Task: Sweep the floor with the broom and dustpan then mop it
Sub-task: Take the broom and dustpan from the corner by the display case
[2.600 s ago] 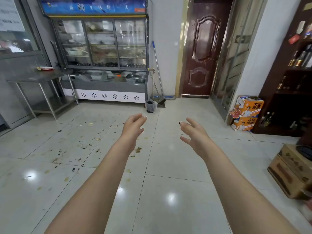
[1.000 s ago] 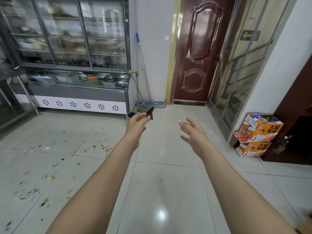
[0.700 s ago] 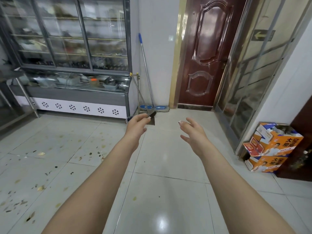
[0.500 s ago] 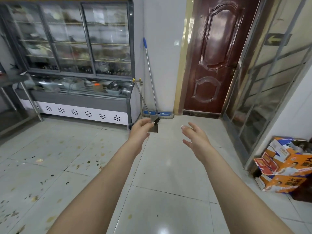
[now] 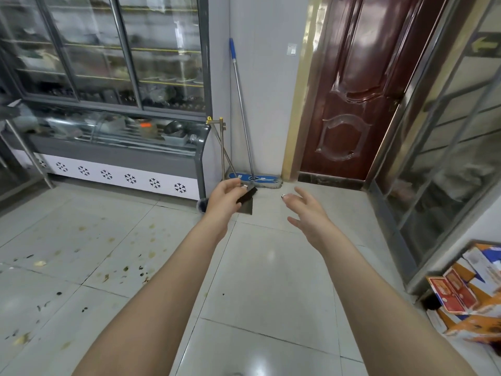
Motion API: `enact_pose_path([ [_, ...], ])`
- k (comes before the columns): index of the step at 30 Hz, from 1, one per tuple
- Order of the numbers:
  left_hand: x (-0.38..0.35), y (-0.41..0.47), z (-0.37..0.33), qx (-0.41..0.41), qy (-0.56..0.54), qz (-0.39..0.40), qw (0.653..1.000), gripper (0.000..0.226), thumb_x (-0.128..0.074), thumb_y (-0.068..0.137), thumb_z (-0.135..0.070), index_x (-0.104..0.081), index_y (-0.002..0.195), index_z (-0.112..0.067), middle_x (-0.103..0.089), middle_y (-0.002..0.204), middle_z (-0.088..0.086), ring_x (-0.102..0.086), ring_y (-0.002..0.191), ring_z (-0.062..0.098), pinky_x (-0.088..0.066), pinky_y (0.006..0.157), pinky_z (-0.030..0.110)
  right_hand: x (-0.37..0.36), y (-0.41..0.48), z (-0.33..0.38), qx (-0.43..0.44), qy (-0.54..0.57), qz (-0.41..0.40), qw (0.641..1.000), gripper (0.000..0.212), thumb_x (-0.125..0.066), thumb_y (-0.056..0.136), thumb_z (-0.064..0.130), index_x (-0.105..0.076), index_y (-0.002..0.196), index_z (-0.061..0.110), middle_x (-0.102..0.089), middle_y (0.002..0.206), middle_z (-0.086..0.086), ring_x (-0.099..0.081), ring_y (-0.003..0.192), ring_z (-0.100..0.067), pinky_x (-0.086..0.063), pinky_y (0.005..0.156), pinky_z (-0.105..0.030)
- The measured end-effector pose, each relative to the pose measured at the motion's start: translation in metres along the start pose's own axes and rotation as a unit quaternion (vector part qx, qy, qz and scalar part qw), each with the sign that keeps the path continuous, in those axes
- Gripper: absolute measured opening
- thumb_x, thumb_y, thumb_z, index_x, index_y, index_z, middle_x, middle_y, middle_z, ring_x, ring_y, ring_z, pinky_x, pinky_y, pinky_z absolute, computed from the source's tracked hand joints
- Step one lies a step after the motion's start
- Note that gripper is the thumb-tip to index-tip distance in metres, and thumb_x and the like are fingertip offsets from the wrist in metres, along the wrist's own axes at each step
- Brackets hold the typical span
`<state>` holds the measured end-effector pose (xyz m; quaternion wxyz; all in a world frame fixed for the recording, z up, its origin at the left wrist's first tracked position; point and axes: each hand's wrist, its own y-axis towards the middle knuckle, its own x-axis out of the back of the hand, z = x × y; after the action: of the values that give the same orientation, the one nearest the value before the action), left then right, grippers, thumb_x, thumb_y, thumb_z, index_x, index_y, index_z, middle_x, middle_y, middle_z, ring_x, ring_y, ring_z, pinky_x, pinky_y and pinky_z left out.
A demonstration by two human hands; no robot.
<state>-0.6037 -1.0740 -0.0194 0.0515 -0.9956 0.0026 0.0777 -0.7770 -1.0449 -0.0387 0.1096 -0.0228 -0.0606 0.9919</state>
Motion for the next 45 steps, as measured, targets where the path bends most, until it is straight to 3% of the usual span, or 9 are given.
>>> enact_pose_path([
  [8,-0.016,0.155,-0.006,0.016,-0.024,-0.009,1.0,0.029,-0.057,0.092,-0.011,-0.053,0.12,-0.014,-0.056,0.128,0.004,-0.055,0.095,0.005,-0.045,0.1,0.037,-0.019,0.154,0.024,-0.013,-0.004,-0.006,1.0,0.065,-0.06,0.092,0.027,-0.028,0.148,0.018,-0.042,0.145,-0.005,-0.04,0.132,-0.02,-0.037,0.109,-0.042],
  [13,-0.026,0.239,-0.008,0.021,-0.021,-0.001,1.0,0.025,-0.056,0.093,-0.009,-0.05,0.116,-0.016,-0.052,0.135,0.014,-0.054,0.116,0.025,-0.042,0.101,0.043,-0.026,0.235,0.034,-0.013,0.003,-0.01,1.0,0.064,-0.06,0.092,0.026,-0.029,0.147,0.016,-0.043,0.143,-0.005,-0.042,0.13,-0.021,-0.037,0.109,-0.043],
  [16,-0.034,0.279,-0.005,0.022,0.001,0.0,1.0,0.024,-0.057,0.092,-0.012,-0.052,0.115,-0.018,-0.056,0.129,0.008,-0.051,0.123,0.031,-0.04,0.103,0.044,-0.023,0.276,0.037,-0.019,0.001,-0.01,1.0,0.061,-0.06,0.093,0.026,-0.031,0.147,0.017,-0.043,0.142,-0.003,-0.041,0.131,-0.021,-0.036,0.109,-0.044],
  [21,-0.052,0.347,0.0,0.014,0.002,-0.012,1.0,0.025,-0.059,0.091,-0.014,-0.053,0.115,-0.02,-0.059,0.109,-0.006,-0.057,0.093,0.003,-0.05,0.081,0.024,-0.017,0.35,0.035,-0.022,0.001,0.005,1.0,0.063,-0.06,0.092,0.027,-0.032,0.147,0.019,-0.041,0.146,-0.002,-0.042,0.129,-0.018,-0.037,0.108,-0.042],
  [25,-0.08,0.407,0.002,0.016,0.001,-0.032,0.999,0.03,-0.058,0.092,-0.013,-0.053,0.121,-0.015,-0.059,0.1,-0.008,-0.057,0.101,0.012,-0.046,0.094,0.031,-0.003,0.427,0.037,-0.02,0.006,0.024,0.999,0.066,-0.061,0.092,0.026,-0.028,0.148,0.017,-0.042,0.146,-0.003,-0.045,0.126,-0.017,-0.037,0.107,-0.04],
  [34,-0.144,0.56,-0.013,-0.003,0.003,-0.078,0.997,0.03,-0.058,0.092,-0.012,-0.053,0.121,-0.013,-0.061,0.107,-0.004,-0.057,0.096,0.005,-0.045,0.089,0.026,0.036,0.612,0.067,-0.022,0.009,0.06,0.998,0.066,-0.063,0.09,0.026,-0.031,0.147,0.017,-0.043,0.145,-0.005,-0.051,0.119,-0.018,-0.048,0.077,-0.022],
  [38,-0.161,0.612,-0.009,0.0,0.0,-0.088,0.996,0.029,-0.058,0.092,-0.013,-0.053,0.12,-0.014,-0.061,0.103,-0.008,-0.056,0.092,0.0,-0.046,0.081,0.02,0.038,0.671,0.068,-0.034,0.003,0.078,0.996,0.065,-0.063,0.09,0.028,-0.031,0.147,0.019,-0.043,0.145,-0.003,-0.052,0.114,-0.015,-0.047,0.086,-0.026],
  [42,-0.171,0.659,-0.006,0.001,-0.007,-0.104,0.995,0.025,-0.057,0.092,-0.013,-0.053,0.117,-0.016,-0.06,0.099,-0.01,-0.057,0.09,-0.001,-0.046,0.074,0.017,0.032,0.722,0.067,-0.048,-0.013,0.094,0.994,0.068,-0.063,0.089,0.031,-0.03,0.148,0.02,-0.039,0.147,-0.003,-0.046,0.126,-0.018,-0.042,0.102,-0.035],
  [45,-0.172,0.701,-0.003,0.004,-0.004,-0.117,0.993,0.023,-0.058,0.092,-0.013,-0.053,0.114,-0.017,-0.06,0.096,-0.011,-0.057,0.087,-0.002,-0.047,0.073,0.016,0.023,0.763,0.067,-0.053,-0.019,0.103,0.993,0.067,-0.063,0.09,0.031,-0.03,0.147,0.021,-0.039,0.148,-0.002,-0.044,0.13,-0.019,-0.041,0.105,-0.038],
])
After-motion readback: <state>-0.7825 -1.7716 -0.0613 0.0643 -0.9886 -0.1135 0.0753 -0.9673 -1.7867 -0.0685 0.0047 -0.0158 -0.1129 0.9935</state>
